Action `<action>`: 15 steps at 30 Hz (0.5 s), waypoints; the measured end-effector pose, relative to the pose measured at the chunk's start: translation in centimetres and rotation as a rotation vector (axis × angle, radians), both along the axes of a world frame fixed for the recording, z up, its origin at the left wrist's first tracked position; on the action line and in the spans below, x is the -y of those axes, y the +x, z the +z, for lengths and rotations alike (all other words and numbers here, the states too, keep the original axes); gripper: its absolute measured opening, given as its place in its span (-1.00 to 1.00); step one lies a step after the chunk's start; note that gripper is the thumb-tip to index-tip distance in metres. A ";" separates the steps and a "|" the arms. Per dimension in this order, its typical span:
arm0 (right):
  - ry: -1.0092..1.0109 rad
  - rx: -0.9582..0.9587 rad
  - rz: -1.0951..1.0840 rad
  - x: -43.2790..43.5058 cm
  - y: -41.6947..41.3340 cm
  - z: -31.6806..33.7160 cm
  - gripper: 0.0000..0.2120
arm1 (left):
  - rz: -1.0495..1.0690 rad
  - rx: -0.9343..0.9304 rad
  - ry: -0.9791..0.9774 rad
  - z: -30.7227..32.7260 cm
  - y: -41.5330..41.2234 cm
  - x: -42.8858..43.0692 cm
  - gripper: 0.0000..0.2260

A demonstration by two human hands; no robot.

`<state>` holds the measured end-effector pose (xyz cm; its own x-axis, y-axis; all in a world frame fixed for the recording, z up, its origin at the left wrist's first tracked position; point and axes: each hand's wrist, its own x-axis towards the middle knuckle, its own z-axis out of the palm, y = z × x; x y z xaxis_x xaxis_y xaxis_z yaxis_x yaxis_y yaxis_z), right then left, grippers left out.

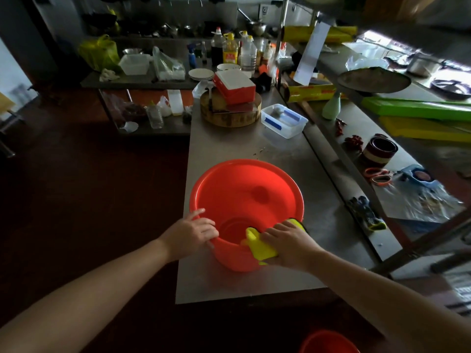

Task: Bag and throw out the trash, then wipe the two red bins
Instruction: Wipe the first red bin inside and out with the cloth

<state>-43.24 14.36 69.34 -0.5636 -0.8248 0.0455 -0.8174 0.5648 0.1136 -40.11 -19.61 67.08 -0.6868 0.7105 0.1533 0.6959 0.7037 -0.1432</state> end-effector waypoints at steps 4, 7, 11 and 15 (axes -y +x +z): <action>0.066 0.036 0.013 -1.4 -2.1 0.6 -0.42 | 0.189 0.082 -0.102 1.6 -1.8 1.4 -0.68; 0.110 0.006 0.017 0.1 -1.4 0.8 -0.40 | 0.220 0.144 -0.318 2.5 -1.9 -0.2 -0.61; 0.077 0.017 -0.063 4.6 1.2 0.0 -0.36 | 0.170 0.209 -0.328 2.2 0.4 -4.4 -0.46; 0.086 0.132 -0.163 6.2 2.2 -0.5 -0.35 | 0.187 0.262 -0.138 1.9 1.6 -5.5 -0.40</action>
